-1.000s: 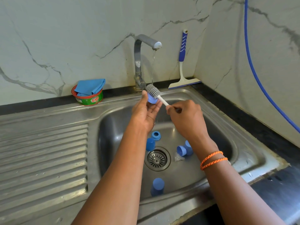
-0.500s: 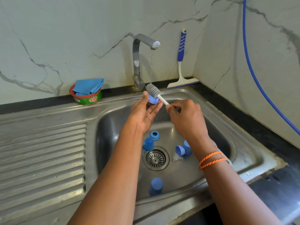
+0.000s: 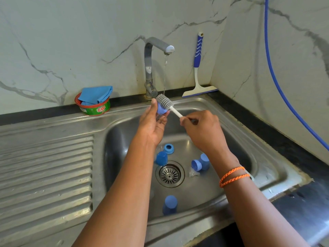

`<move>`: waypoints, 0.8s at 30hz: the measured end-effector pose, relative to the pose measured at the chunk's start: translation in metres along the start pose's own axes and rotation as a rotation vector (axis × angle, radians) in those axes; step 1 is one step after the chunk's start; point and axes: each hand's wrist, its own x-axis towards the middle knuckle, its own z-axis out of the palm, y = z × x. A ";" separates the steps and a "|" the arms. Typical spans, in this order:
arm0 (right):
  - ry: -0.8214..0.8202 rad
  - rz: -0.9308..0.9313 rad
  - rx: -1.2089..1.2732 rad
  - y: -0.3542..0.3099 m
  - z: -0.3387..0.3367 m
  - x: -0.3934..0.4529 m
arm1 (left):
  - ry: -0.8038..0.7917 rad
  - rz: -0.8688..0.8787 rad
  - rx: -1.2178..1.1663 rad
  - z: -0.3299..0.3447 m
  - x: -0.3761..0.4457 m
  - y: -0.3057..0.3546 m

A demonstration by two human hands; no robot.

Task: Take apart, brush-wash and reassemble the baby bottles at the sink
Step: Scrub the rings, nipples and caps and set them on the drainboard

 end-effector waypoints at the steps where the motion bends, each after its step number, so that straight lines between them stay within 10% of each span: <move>1: 0.001 -0.004 0.000 -0.002 0.001 0.000 | 0.018 0.006 -0.020 -0.001 0.001 0.001; 24: 0.032 -0.007 -0.061 0.008 0.009 0.002 | 0.023 0.038 -0.256 -0.004 0.006 0.001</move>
